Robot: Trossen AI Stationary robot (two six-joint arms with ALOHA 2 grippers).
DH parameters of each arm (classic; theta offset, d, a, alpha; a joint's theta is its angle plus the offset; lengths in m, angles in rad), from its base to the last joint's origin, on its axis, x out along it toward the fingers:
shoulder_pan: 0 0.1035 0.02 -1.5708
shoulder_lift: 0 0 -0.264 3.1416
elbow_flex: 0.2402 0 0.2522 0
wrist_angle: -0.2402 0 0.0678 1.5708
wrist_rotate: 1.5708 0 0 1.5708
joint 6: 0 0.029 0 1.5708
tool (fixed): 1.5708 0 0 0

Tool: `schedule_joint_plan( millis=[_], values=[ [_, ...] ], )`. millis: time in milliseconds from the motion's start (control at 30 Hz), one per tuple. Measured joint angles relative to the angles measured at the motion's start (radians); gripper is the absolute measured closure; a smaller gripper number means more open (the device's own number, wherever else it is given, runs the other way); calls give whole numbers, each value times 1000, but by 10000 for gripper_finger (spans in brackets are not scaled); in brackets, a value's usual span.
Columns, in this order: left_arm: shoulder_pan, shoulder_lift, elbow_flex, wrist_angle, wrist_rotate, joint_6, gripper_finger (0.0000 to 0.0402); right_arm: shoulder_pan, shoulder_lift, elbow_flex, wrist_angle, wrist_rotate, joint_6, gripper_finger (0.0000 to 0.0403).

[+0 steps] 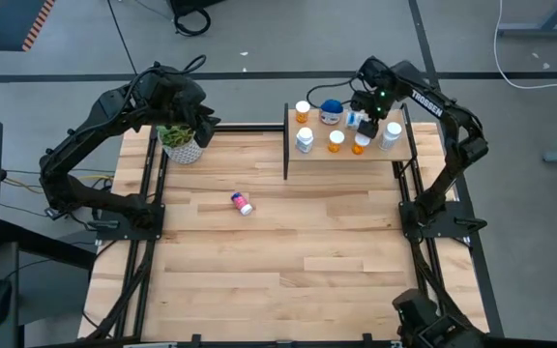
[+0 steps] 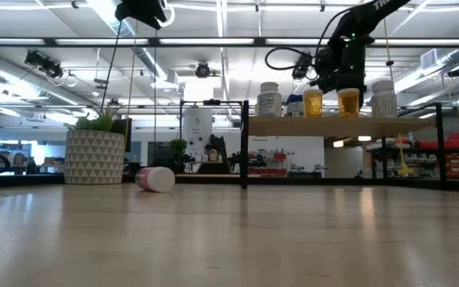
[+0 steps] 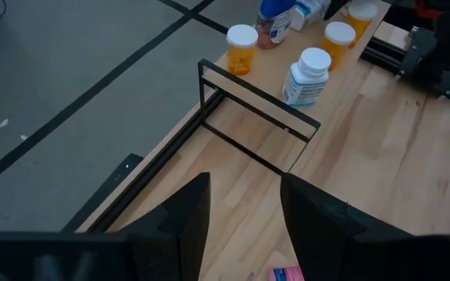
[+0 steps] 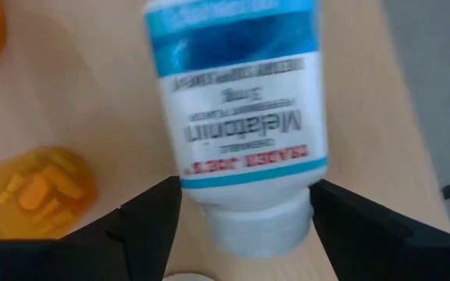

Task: Pick and place medicine bottles onto shelf by color
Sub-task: Put the white blue pill bottle on the shelf aligned with the orange pill bottle

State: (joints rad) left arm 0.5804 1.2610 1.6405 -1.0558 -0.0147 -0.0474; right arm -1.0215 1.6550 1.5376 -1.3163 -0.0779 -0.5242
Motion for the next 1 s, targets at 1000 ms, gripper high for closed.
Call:
schedule_joint_plan(
  millis=[1000],
  values=[
    [0,0,0,-24,0,-12,237,-16,-5,9,-35,91,20,193]
  ],
)
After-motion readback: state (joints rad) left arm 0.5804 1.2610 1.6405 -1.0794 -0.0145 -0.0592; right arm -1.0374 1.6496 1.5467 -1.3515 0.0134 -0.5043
